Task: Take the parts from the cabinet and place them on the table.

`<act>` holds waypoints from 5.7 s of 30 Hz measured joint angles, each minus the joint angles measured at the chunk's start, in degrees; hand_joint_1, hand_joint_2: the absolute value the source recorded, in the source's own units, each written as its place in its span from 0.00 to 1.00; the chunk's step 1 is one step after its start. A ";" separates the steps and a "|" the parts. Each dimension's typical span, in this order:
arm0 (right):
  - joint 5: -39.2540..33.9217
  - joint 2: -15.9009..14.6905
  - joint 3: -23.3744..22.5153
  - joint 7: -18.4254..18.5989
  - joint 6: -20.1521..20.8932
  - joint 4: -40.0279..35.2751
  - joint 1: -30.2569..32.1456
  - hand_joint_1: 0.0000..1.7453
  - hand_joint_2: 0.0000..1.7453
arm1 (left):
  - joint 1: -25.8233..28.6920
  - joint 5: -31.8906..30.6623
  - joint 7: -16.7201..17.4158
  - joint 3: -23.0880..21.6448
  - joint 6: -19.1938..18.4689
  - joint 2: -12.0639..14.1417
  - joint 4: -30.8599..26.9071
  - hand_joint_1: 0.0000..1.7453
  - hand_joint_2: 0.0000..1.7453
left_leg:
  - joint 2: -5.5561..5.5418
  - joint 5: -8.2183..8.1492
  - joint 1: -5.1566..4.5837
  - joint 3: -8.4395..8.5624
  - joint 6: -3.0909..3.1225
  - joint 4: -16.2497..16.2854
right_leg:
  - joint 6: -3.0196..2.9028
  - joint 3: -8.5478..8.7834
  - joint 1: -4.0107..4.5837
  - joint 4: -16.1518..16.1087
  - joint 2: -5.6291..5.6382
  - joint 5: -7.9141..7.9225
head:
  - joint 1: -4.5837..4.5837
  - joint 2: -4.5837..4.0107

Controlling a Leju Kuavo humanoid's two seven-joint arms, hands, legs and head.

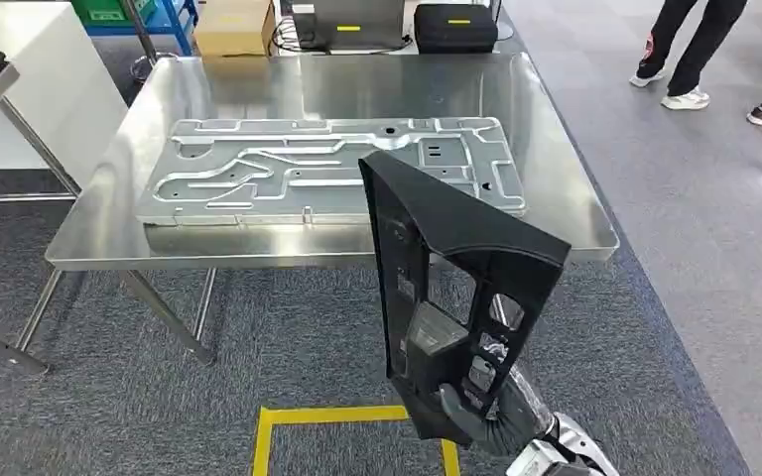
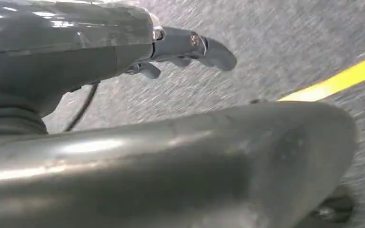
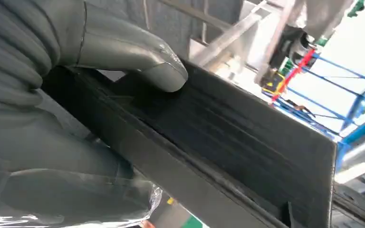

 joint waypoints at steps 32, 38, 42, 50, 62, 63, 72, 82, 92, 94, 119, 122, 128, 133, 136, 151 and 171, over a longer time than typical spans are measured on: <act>2.01 -0.55 1.77 19.19 2.29 41.46 -73.94 1.00 1.00 | -0.03 -1.53 -2.36 -0.09 -5.18 -0.33 0.26 0.00 0.00 | 0.93 3.98 0.44 -5.61 -1.02 -0.27 | 0.89 -9.68 -0.91 2.85 -0.21 -2.55 | 0.07 0.00; 27.90 0.11 17.32 20.16 -13.28 61.50 -80.59 1.00 1.00 | -0.23 -1.40 -3.10 -0.15 -5.51 -0.46 0.26 0.00 0.00 | -0.06 1.31 0.55 -1.67 -1.49 -0.17 | 0.47 -10.19 -0.94 -6.42 -0.34 10.45 | 0.09 0.00; 37.21 2.12 25.43 25.07 -17.66 72.27 -80.49 1.00 1.00 | -0.62 -1.16 -3.58 -0.15 -5.42 -0.57 0.42 0.00 0.00 | -0.27 0.99 0.61 -2.07 -2.67 -0.39 | -1.07 -9.25 0.04 -9.45 -0.22 9.10 | 0.09 0.00; 41.00 -0.35 34.71 28.39 -20.02 81.99 -73.83 1.00 1.00 | -0.61 -0.63 -3.74 -0.13 -5.33 -0.57 0.42 0.00 0.00 | 0.38 -4.69 0.91 -12.55 -4.16 17.69 | -2.35 -6.42 -0.44 -10.65 -1.62 7.67 | 0.07 0.00; 40.63 -1.18 36.85 28.53 -20.46 85.37 -71.65 0.00 0.00 | -0.48 -0.57 -3.74 -0.11 -5.27 -0.50 0.46 0.00 1.00 | 0.26 3.61 0.92 -5.06 -1.29 -0.21 | 0.45 -9.42 -0.57 -1.53 -1.21 1.18 | 0.09 0.00; 40.63 -0.59 36.85 28.52 -20.48 85.86 -71.36 0.00 0.00 | -0.49 -0.57 -3.89 -0.11 -5.40 -0.50 0.46 0.00 1.00 | 0.28 3.50 0.84 -4.98 -1.13 -0.21 | 0.55 -12.18 -0.57 3.32 -1.17 -0.44 | 0.07 0.00; 40.28 3.21 36.46 28.35 -19.91 87.60 -71.01 0.00 0.00 | -0.95 1.16 -6.62 -0.02 -7.45 -0.33 0.46 0.00 0.00 | 0.38 2.09 0.47 -3.58 -2.61 0.16 | -0.86 -8.58 0.09 -9.29 -0.80 8.29 | 0.07 0.00; 40.39 1.27 36.22 28.39 -19.34 87.97 -71.55 0.00 0.00 | -0.97 1.01 -0.85 0.15 -4.98 -0.24 0.46 0.00 0.00 | 0.49 -3.40 0.75 -8.31 -4.11 12.96 | -2.23 -7.80 -0.41 -9.83 -1.31 8.71 | 0.07 0.00; 40.98 1.31 35.60 30.75 -18.18 88.15 -72.52 0.00 0.00 | -1.41 -0.17 0.20 0.26 -6.86 -0.22 0.52 0.00 0.00 | 0.58 2.87 0.67 -3.32 -0.67 -0.22 | 0.44 -10.49 -0.45 -3.45 -1.01 3.23 | 0.07 0.00; 40.78 2.23 34.91 31.67 -17.27 88.45 -73.36 0.00 0.00 | -1.27 -0.07 0.22 0.26 -7.60 -0.22 0.52 0.00 0.00 | 0.75 3.47 0.47 -4.21 -0.54 -0.16 | 0.70 -13.77 -0.44 6.07 -0.94 -1.64 | 0.07 0.00; 35.91 4.70 -10.84 25.68 -27.89 66.32 -64.63 0.00 0.00 | 2.87 2.91 0.74 2.91 -9.05 0.70 0.77 0.00 0.00 | -0.47 0.35 0.43 3.64 -2.70 -0.57 | -0.37 -8.34 -0.49 -13.11 4.82 12.20 | 0.09 0.00; 34.23 7.24 -29.69 22.99 -27.41 56.44 -50.01 0.00 0.00 | 3.13 2.40 1.05 2.91 -9.31 0.94 0.85 0.00 0.00 | 0.91 1.45 1.70 5.12 -1.88 -6.82 | 0.88 -9.10 0.01 -11.53 2.42 8.35 | 0.11 0.00; 28.09 15.46 -61.00 14.15 -31.24 41.98 -25.27 0.00 0.00 | 3.69 2.47 -1.34 2.95 -8.11 1.36 0.87 0.00 0.00 | 2.10 1.81 1.96 1.04 -2.21 -3.87 | 2.93 -11.83 -0.53 -1.86 0.94 4.26 | 0.09 0.00; 22.04 18.91 -75.92 1.63 -38.79 47.94 -17.67 0.00 0.00 | 1.25 2.82 -1.56 3.04 -7.10 1.75 0.74 0.00 0.00 | 2.14 1.02 2.03 -0.20 -4.38 -1.12 | 0.46 -5.15 -0.56 -10.66 1.45 6.77 | 0.13 0.00; 19.19 18.93 -81.75 -0.67 -40.88 56.07 -16.74 0.00 0.00 | 0.75 2.38 0.22 3.10 -7.17 2.01 0.74 0.00 0.00 | 1.43 0.07 2.22 -0.99 -5.30 -0.04 | -1.58 -6.27 -0.66 -10.45 0.02 7.91 | 0.13 0.00; 18.58 17.92 -86.84 23.06 -8.16 88.30 -17.13 0.00 0.00 | -1.53 -0.24 -0.72 2.45 -7.45 3.15 0.48 0.00 0.00 | 2.66 -6.06 -0.64 12.55 -0.39 -6.33 | -1.62 -14.38 0.81 -13.10 -3.41 19.04 | 0.24 -0.11; 20.85 16.98 -83.76 26.27 -4.18 93.18 -18.59 0.00 0.00 | -1.08 -0.61 1.29 1.31 -7.61 2.47 0.46 0.00 0.00 | 1.48 -11.31 0.47 -5.97 -3.75 14.13 | -3.17 -5.35 0.23 -11.34 -1.08 7.39 | 0.24 -0.11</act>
